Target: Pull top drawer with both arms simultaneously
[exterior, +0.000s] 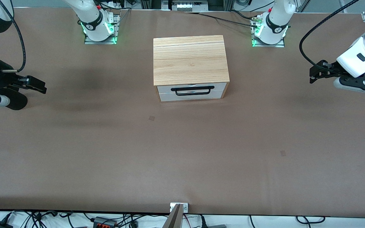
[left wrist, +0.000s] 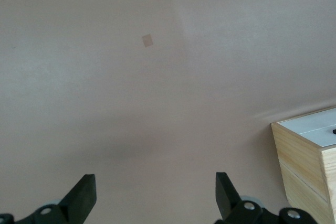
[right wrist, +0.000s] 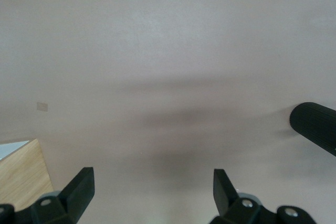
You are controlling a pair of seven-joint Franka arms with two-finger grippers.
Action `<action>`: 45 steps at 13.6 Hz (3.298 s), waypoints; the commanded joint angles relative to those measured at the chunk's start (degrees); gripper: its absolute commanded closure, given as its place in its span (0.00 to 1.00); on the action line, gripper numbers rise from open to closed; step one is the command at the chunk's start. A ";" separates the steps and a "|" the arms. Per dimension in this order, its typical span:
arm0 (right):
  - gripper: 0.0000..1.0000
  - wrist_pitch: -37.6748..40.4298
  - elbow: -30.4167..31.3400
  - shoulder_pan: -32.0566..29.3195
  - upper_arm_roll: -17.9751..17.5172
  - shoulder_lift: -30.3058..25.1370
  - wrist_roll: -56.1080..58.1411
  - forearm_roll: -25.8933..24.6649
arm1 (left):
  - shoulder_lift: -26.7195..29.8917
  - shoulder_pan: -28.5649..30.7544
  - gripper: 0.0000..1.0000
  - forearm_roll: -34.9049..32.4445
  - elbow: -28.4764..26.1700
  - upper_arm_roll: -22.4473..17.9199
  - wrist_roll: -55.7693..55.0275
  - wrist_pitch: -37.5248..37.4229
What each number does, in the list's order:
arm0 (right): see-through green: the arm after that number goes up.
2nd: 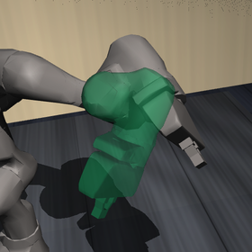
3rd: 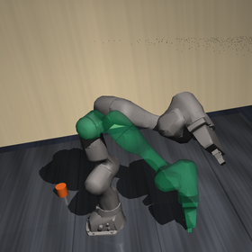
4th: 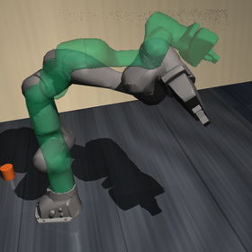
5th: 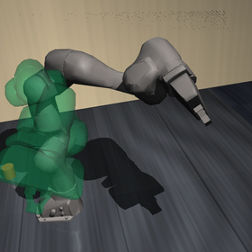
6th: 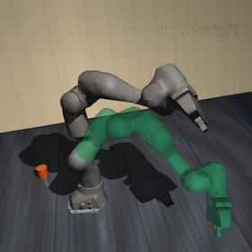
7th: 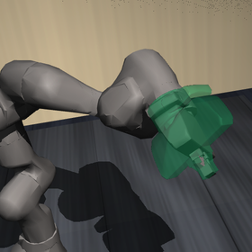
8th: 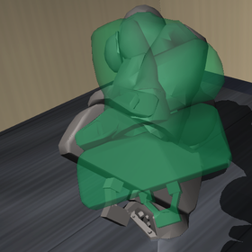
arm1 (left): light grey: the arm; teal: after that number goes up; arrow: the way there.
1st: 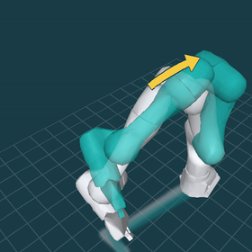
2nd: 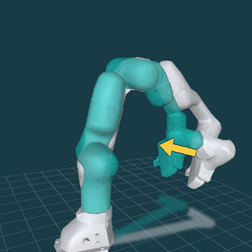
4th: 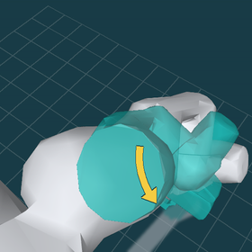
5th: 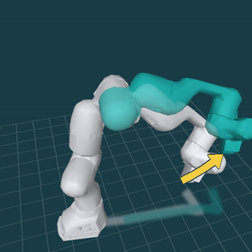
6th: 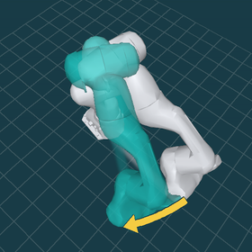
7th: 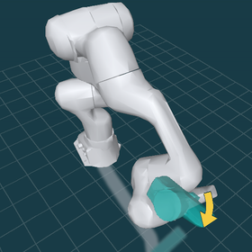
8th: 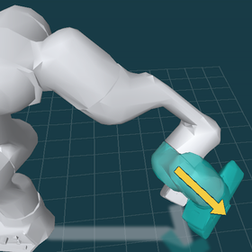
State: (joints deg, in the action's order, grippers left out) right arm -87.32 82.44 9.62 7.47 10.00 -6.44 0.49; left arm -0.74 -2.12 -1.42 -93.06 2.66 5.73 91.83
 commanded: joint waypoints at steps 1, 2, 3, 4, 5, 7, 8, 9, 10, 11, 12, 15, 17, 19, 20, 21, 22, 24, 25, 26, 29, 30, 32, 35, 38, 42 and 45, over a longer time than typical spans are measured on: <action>0.00 -0.04 -0.79 0.14 0.53 0.54 0.55 2.93 | -1.02 -0.34 0.00 -0.25 2.10 0.24 -0.37 -3.31; 0.00 -0.04 -0.71 0.22 0.53 0.54 0.55 3.11 | -1.11 -0.08 0.00 -0.17 2.01 0.24 0.24 -5.67; 0.00 -0.13 -0.71 0.40 0.53 0.98 0.55 3.02 | -1.02 -0.25 0.00 0.62 2.10 0.32 0.25 -7.70; 0.00 -1.00 -0.71 0.40 0.45 1.33 0.47 3.20 | -1.11 -0.25 0.00 2.28 2.10 0.24 -0.01 -8.59; 0.00 -3.27 -0.62 0.40 0.36 2.03 0.55 3.63 | -1.02 0.18 0.00 3.69 2.10 0.24 -0.01 -8.69; 0.00 -4.87 -0.62 0.66 0.36 2.83 0.64 6.69 | -1.20 1.14 0.00 9.21 1.92 -0.55 0.51 -9.47; 0.00 -5.05 -0.62 0.75 0.36 3.35 0.73 8.02 | -1.72 1.76 0.00 11.41 2.01 -0.47 0.69 -10.96; 0.00 -5.75 -0.62 0.84 0.36 3.79 0.73 8.64 | -1.90 2.03 0.00 13.96 1.84 -0.55 1.12 -12.45; 0.00 -6.71 -0.62 1.54 0.36 4.32 0.73 8.73 | -2.77 2.03 0.00 16.16 1.83 -0.56 1.39 -13.34; 0.00 -6.98 -0.62 2.50 0.36 4.58 0.73 8.39 | -3.65 2.12 0.00 17.84 1.75 -0.56 1.57 -14.04; 0.00 -7.42 -0.62 2.86 0.36 5.37 0.73 8.73 | -4.62 2.12 0.00 20.03 1.66 -0.47 1.57 -14.22; 0.00 -7.51 -0.62 3.56 0.27 6.34 2.30 9.70 | -8.83 2.29 0.00 28.81 1.05 -0.38 8.48 -14.84; 0.00 -9.17 -0.53 4.61 0.27 8.09 2.66 12.67 | -11.82 2.29 0.00 37.67 0.69 -0.29 9.13 -13.62; 0.00 -10.24 -0.62 4.01 0.44 13.78 3.10 25.63 | -13.23 2.29 0.00 43.75 -2.02 -0.03 12.88 -8.54; 0.00 -11.11 -0.62 4.70 0.53 14.68 3.01 28.74 | -13.33 2.12 0.00 46.30 -4.21 0.23 14.73 -5.99; 0.00 -13.99 -0.53 4.62 0.36 15.65 2.93 30.51 | -13.50 1.94 0.00 49.46 -6.75 0.24 16.23 -3.35; 0.00 -16.02 -0.53 4.36 0.27 18.18 3.01 37.14 | -13.68 1.68 0.00 53.32 -9.82 0.32 18.25 -1.06; 0.00 -16.21 -0.18 4.97 0.36 20.39 3.97 45.72 | -14.72 1.42 0.00 58.87 -15.11 0.59 26.22 4.03; 0.00 -16.65 -0.18 5.32 0.27 21.89 8.59 46.61 | -16.30 1.50 0.00 61.77 -16.43 0.59 29.66 4.84; 0.00 -16.74 -0.09 5.32 -0.43 23.81 16.21 50.10 | -18.32 1.50 0.00 64.76 -17.14 0.59 32.22 4.94; 0.00 -16.21 5.95 5.58 -0.96 27.00 39.08 70.73 | -24.99 1.50 0.00 72.66 -17.67 0.59 42.13 5.38; 0.00 -16.56 7.63 6.63 -1.14 27.00 42.09 74.79 | -26.93 1.33 0.00 76.96 -18.90 0.59 45.74 5.38; 0.00 -16.13 9.13 8.74 -1.22 29.18 47.54 81.21 | -29.92 1.15 0.00 83.48 -21.27 2.94 51.11 5.55; 0.00 -14.55 11.16 9.71 -5.43 31.39 53.99 87.13 | -33.00 0.89 0.00 89.38 -24.96 6.37 58.59 8.27; 0.00 -11.13 11.07 9.89 -8.69 34.29 54.17 90.90 | -33.28 0.89 0.00 93.17 -27.26 8.58 58.43 8.45; 0.01 -10.24 11.95 12.44 -8.78 35.08 54.61 91.00 | -33.63 0.98 0.00 98.43 -29.89 10.51 58.08 8.36; 0.24 -8.49 12.91 13.32 -8.78 35.08 56.71 90.83 | -33.72 0.80 0.19 98.98 -30.07 11.05 58.17 9.15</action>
State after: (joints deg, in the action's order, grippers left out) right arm -97.05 93.99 22.37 -1.41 45.54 47.68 90.13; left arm -35.14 -1.75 95.90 -122.02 12.87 62.95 99.81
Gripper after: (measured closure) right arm 0.163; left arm 0.048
